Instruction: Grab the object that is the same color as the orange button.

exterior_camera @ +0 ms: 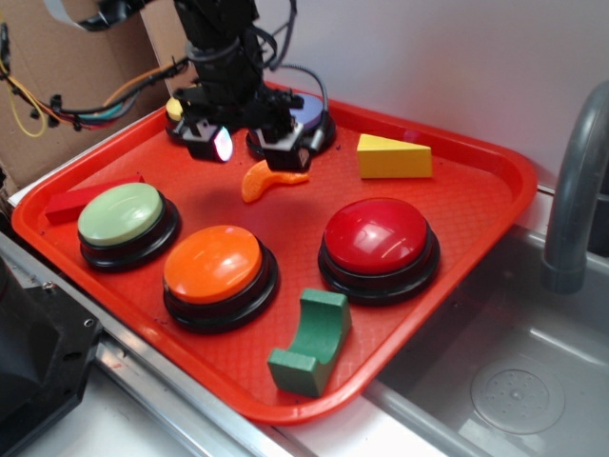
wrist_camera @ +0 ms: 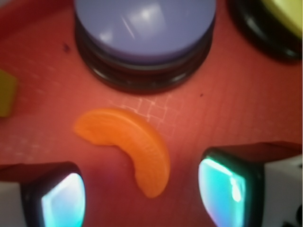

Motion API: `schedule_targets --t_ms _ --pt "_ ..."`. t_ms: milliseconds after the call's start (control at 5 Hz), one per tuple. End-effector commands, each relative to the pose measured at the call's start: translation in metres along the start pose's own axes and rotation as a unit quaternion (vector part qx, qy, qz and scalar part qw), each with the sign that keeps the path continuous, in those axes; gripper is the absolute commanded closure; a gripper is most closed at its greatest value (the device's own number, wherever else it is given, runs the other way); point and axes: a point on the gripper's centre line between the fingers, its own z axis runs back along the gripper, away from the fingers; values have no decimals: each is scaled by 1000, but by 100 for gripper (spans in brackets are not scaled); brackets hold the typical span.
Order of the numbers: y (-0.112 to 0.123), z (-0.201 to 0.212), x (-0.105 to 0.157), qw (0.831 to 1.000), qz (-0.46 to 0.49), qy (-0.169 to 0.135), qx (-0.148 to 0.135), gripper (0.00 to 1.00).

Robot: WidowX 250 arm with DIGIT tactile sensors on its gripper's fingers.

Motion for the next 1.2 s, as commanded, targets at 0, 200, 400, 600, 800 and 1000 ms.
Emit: schedule_targets --t_ms 0,200,400,600,800,1000 --pt "11 -19 19 999 35 -11 4 0" --pt "12 -22 18 999 34 -11 -2 0" --pt "13 -25 13 999 31 -5 -18 100" --pt "11 -23 8 999 36 -10 -20 100" --pt "10 -22 5 999 42 -8 -18 100" --pt "10 -20 6 998 54 -10 -10 100"
